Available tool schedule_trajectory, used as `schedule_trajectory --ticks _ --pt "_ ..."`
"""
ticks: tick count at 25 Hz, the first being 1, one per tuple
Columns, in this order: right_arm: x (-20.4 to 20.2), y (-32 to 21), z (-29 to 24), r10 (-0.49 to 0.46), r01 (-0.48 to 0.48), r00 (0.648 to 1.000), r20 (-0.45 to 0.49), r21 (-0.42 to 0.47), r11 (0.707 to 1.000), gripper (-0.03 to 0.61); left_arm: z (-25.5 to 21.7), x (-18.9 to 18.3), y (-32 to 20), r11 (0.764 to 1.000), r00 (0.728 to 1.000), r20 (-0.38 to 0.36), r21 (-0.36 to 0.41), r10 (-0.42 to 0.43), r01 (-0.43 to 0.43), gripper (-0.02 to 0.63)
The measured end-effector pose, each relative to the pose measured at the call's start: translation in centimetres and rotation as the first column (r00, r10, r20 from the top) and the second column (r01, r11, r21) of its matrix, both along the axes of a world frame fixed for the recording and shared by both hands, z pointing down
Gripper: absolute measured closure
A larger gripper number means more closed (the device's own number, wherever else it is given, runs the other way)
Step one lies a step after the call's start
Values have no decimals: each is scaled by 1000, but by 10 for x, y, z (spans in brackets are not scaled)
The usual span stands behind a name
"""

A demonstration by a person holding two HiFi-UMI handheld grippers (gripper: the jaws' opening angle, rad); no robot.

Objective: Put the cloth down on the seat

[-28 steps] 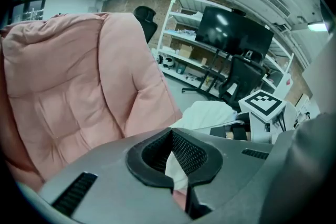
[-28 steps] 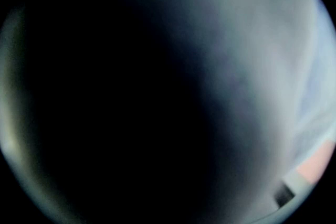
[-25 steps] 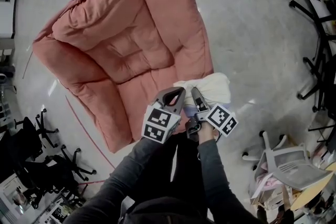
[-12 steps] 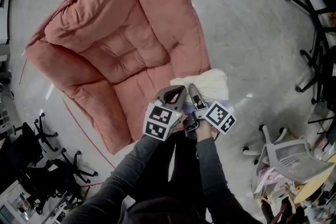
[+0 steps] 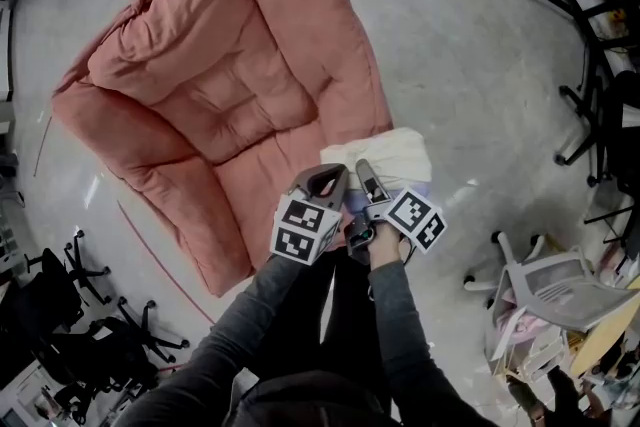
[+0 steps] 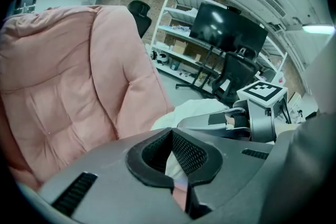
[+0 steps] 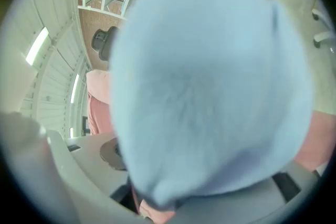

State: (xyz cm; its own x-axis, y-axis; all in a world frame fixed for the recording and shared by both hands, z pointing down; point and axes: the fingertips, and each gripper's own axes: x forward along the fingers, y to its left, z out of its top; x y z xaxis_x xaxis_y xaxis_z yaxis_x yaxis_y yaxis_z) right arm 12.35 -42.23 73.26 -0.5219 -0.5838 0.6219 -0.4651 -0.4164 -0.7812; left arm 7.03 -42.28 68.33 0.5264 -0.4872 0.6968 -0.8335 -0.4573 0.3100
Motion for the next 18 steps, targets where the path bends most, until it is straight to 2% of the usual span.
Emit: schedule_trajectory --ticks 18 --pt "26 38 -22 61 -62 996 -59 -17 998 321 -24 -4 28 1000 1000 -2 15 14 -14 614"
